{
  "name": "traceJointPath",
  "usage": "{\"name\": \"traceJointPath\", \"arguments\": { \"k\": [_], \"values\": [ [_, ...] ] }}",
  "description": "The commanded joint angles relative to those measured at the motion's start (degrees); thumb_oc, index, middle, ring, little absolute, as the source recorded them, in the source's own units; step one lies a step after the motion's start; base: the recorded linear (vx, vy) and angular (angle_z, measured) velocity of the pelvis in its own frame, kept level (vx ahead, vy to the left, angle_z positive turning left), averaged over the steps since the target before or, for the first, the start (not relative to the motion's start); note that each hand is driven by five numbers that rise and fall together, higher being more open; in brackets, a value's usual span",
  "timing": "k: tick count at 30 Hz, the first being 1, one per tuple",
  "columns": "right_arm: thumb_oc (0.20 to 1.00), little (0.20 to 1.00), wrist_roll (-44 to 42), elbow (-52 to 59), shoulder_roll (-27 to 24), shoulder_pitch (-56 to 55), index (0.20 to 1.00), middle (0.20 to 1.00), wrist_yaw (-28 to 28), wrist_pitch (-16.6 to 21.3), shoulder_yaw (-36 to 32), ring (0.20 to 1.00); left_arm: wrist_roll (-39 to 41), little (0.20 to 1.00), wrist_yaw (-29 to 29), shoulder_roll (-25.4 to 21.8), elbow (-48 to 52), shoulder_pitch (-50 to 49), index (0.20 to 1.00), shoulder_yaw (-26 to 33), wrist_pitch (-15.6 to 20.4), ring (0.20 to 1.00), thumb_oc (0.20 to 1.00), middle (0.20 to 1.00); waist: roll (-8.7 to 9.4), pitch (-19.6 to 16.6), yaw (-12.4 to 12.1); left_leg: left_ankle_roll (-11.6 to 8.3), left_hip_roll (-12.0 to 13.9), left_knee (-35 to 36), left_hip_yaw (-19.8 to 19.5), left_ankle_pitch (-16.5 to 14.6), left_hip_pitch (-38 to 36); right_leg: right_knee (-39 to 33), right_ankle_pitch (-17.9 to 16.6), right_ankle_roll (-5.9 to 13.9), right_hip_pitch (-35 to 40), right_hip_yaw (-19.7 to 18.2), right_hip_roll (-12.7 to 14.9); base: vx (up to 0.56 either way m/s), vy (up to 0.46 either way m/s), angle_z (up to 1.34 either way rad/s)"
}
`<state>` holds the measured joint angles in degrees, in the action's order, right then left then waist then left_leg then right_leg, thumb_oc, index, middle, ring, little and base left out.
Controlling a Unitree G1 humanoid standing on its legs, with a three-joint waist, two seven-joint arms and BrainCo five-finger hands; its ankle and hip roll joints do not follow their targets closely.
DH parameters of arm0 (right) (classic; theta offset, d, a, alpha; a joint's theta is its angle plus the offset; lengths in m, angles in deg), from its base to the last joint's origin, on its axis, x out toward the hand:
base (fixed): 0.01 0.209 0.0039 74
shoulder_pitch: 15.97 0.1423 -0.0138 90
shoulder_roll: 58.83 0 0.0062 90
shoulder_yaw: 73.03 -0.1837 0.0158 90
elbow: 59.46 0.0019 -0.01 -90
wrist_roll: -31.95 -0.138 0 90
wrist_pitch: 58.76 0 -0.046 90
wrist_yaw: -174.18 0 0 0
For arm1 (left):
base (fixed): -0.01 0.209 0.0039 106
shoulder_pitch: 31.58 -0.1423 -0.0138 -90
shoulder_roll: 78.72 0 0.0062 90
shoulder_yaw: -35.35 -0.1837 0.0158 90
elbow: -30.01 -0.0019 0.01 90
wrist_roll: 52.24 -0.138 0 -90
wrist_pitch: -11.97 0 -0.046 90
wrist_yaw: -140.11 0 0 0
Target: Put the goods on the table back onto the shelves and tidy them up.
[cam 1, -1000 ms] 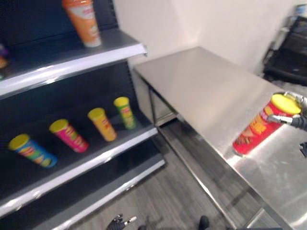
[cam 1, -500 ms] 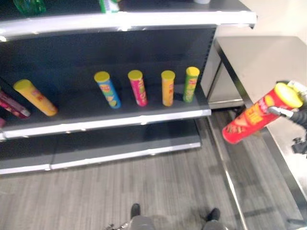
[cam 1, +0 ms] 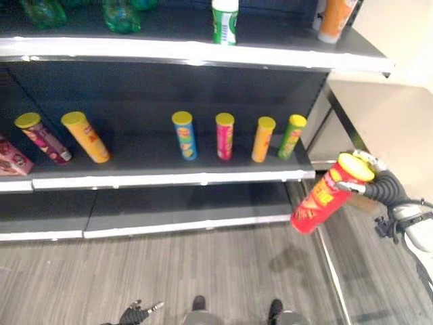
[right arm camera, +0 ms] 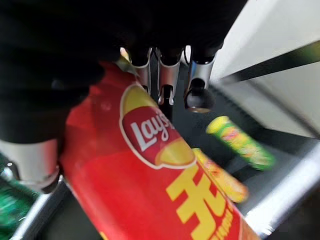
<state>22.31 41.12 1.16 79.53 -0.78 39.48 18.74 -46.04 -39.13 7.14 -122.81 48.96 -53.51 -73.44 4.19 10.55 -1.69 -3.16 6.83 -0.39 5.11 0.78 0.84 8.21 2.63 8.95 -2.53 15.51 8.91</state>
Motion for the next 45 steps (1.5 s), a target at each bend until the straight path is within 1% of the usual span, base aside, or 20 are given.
{"name": "traceJointPath", "arguments": {
  "k": [1,5,8,10,11,14,15,19,20,21,22,23,24,25,29,31,33,34,38,45],
  "values": [
    [0.200,0.200,2.2,1.9,-6.0,7.5,0.200,0.200,-0.3,3.9,-0.2,0.200,0.8,1.000,-1.2,0.6,-0.5,0.1,1.000,-1.0,-0.2,1.000,1.000,1.000,0.32,-0.8,-1.7,-0.10,-5.3,5.0,-1.8,-1.5,-2.4,-6.3,2.5,-3.52,1.6,-3.1,-7.5,0.04,0.019,0.20],
    [0.200,0.200,2.5,1.7,-5.1,9.1,0.200,0.200,-0.7,3.4,3.4,0.200,2.6,1.000,-0.8,2.6,-0.8,-0.2,1.000,0.2,-0.2,1.000,1.000,1.000,0.32,-0.8,-2.4,0.05,-6.9,1.8,-1.9,-3.1,-1.5,-10.0,-0.2,-3.70,2.9,-6.2,-7.3,0.06,0.049,0.22],
    [0.200,0.200,3.6,1.8,-5.0,8.6,0.200,0.200,-0.4,2.8,5.0,0.200,3.7,1.000,-0.5,3.5,1.5,0.6,1.000,-0.5,0.1,1.000,1.000,1.000,-0.30,0.7,-1.8,-1.74,-5.0,-5.3,-1.2,-4.4,2.3,-12.3,-0.5,-3.49,4.8,-4.5,-5.5,0.04,0.116,0.24],
    [0.200,0.200,4.0,1.6,-4.8,9.2,0.200,0.200,-0.2,2.6,6.4,0.200,3.3,1.000,0.1,3.3,1.4,0.7,1.000,-0.6,0.2,1.000,1.000,1.000,-0.31,0.3,-1.7,-2.46,-0.2,-3.2,-1.6,-2.5,3.6,-12.8,-0.3,-2.54,4.4,-4.8,-3.5,0.06,0.230,0.49],
    [0.200,0.200,4.0,1.5,-4.8,9.2,0.200,0.200,-0.2,2.6,6.5,0.200,3.3,1.000,0.1,3.3,1.4,0.7,1.000,-0.6,0.2,1.000,1.000,1.000,-0.32,0.2,-1.7,-2.50,-0.1,-3.0,-1.6,-2.4,3.6,-12.7,-0.3,-2.57,4.4,-4.8,-3.6,0.06,0.241,0.13],
    [0.200,0.200,4.0,1.1,-4.8,8.4,0.200,0.200,-0.5,2.6,6.2,0.200,4.4,1.000,0.9,2.8,1.4,0.5,1.000,-0.5,0.3,1.000,1.000,1.000,-0.46,-0.1,-1.5,-4.04,7.2,1.4,-3.9,3.3,4.4,-11.4,1.6,-1.81,3.3,-5.1,-1.6,0.12,0.288,0.08],
    [0.200,0.200,4.5,0.6,-5.2,6.3,0.200,0.200,-1.3,2.5,4.7,0.200,5.6,1.000,1.5,2.6,0.7,0.6,1.000,0.2,0.3,1.000,1.000,1.000,-0.96,-0.3,-0.8,-5.35,11.8,4.7,-3.4,6.7,4.7,-10.1,3.0,-0.86,3.6,-5.0,0.2,0.24,0.514,0.07],
    [0.200,0.200,4.5,0.4,-3.5,2.2,0.200,0.200,-2.5,2.0,1.6,0.200,5.1,1.000,2.5,2.0,0.2,0.2,1.000,0.1,0.3,1.000,1.000,1.000,-2.49,-1.2,-1.0,-7.81,15.7,5.4,-3.5,10.3,6.6,-7.3,4.6,1.09,5.9,-5.3,3.9,0.27,0.548,0.16],
    [0.200,0.200,4.6,0.6,-2.9,2.4,0.200,0.200,-2.4,1.9,1.9,0.200,4.8,1.000,2.3,2.1,0.2,0.1,1.000,0.0,0.1,1.000,1.000,1.000,-2.82,-1.4,-1.2,-7.99,15.1,4.7,-4.6,8.6,6.1,-6.8,4.4,1.29,6.1,-6.2,4.7,0.46,1.007,-0.07],
    [0.200,0.200,7.2,-0.1,-1.1,1.1,0.200,0.200,-2.2,0.8,0.9,0.200,1.7,1.000,1.7,1.7,-1.0,1.3,1.000,-1.6,-0.1,1.000,1.000,1.000,-2.57,-2.1,-0.9,-8.01,11.2,1.2,-5.3,3.4,6.2,-5.8,0.5,3.72,7.7,-6.2,10.0,0.34,0.805,0.02],
    [0.200,0.200,7.2,-0.1,-1.0,1.1,0.200,0.200,-2.2,0.8,0.9,0.200,1.7,1.000,1.7,1.7,-1.1,1.3,1.000,-1.6,-0.1,1.000,1.000,1.000,-2.35,-2.1,-1.0,-7.90,11.0,1.1,-5.1,3.3,6.2,-5.9,0.4,3.84,7.7,-6.4,10.2,0.30,0.818,0.18],
    [0.200,0.200,7.7,-0.7,0.2,1.8,0.200,0.200,-2.2,0.5,1.5,0.200,0.6,1.000,1.9,1.2,-0.9,2.0,1.000,-2.1,-0.3,1.000,1.000,1.000,-1.41,-1.9,-0.9,-6.82,9.2,0.6,-4.1,2.0,5.9,-4.5,-4.6,4.13,6.3,-7.0,12.3,0.04,0.502,0.11],
    [0.200,0.200,7.3,-1.3,1.6,3.4,0.200,0.200,-2.4,0.1,2.8,0.200,-0.6,1.000,1.7,-1.0,1.6,2.1,1.000,-3.0,-0.5,1.000,1.000,1.000,-0.91,-1.2,-1.0,-4.63,6.9,1.1,-1.8,0.9,5.1,-2.8,-12.9,3.48,3.0,-6.5,14.7,0.05,0.688,-0.12],
    [0.200,0.200,6.9,-1.4,2.2,3.7,0.200,0.200,-2.6,0.3,2.9,0.200,-0.5,1.000,1.4,-1.6,2.3,1.7,1.000,-3.1,-0.5,1.000,1.000,1.000,-0.82,-1.0,-1.1,-3.83,5.9,1.3,-0.8,0.6,4.8,-2.6,-16.1,3.42,2.4,-5.0,15.7,0.02,0.507,-0.38],
    [0.200,0.200,7.5,-1.2,2.3,3.0,0.200,0.200,-3.0,0.5,1.7,0.200,-1.3,1.000,1.3,-2.7,2.1,1.8,1.000,-2.9,-0.8,1.000,1.000,1.000,-1.70,-0.7,-0.4,-1.93,3.7,1.8,-0.3,-0.1,4.0,-1.1,-13.3,1.78,1.8,-5.9,12.8,0.06,0.353,-0.05],
    [0.200,0.200,7.0,-0.5,2.0,2.8,0.200,0.200,-3.1,0.6,0.6,0.200,-2.9,1.000,1.1,-2.6,-0.5,2.0,1.000,-3.3,-1.1,1.000,1.000,1.000,-1.78,-0.5,0.0,-0.59,0.8,2.9,-0.7,-0.6,2.8,-1.9,-9.3,1.01,1.5,-6.8,8.0,0.12,0.329,0.29],
    [0.200,0.200,6.9,-0.5,2.0,2.8,0.200,0.200,-3.2,0.6,0.5,0.200,-2.8,1.000,1.1,-2.5,-1.1,2.2,1.000,-3.2,-1.2,1.000,1.000,1.000,-1.82,-0.5,0.1,-0.28,0.2,3.1,-0.8,-0.5,2.8,-2.4,-8.1,0.80,1.0,-6.7,6.7,0.08,0.210,0.21],
    [0.200,0.200,6.8,-0.7,1.8,3.2,0.200,0.200,-3.5,0.7,0.7,0.200,-2.5,1.000,1.0,-1.9,-1.0,2.3,1.000,-3.6,-1.2,1.000,1.000,1.000,-1.98,0.2,0.0,0.10,-0.9,3.2,-0.8,-0.7,2.6,-3.9,-5.2,0.18,0.0,-6.3,3.9,0.04,0.153,0.14],
    [0.200,0.200,6.9,-0.7,2.9,4.8,0.200,0.200,-4.7,1.0,1.9,0.200,-1.0,1.000,0.5,-0.1,0.8,2.9,1.000,-4.9,-0.9,1.000,1.000,1.000,-1.93,2.8,0.7,0.75,-2.9,2.4,-1.6,-1.3,1.8,-6.3,-4.2,0.16,-3.0,-7.4,0.4,0.03,0.099,-0.10],
    [0.200,0.200,10.8,-1.7,4.4,6.7,0.200,0.200,-6.7,-0.1,3.9,0.200,0.2,1.000,1.2,1.4,1.8,2.7,1.000,-5.2,-0.9,1.000,1.000,1.000,-1.86,2.4,0.4,0.99,-4.3,2.8,-2.2,-1.4,1.8,-9.8,-5.5,0.53,-1.5,-10.7,0.2,0.05,-0.004,0.10]
  ]
}}
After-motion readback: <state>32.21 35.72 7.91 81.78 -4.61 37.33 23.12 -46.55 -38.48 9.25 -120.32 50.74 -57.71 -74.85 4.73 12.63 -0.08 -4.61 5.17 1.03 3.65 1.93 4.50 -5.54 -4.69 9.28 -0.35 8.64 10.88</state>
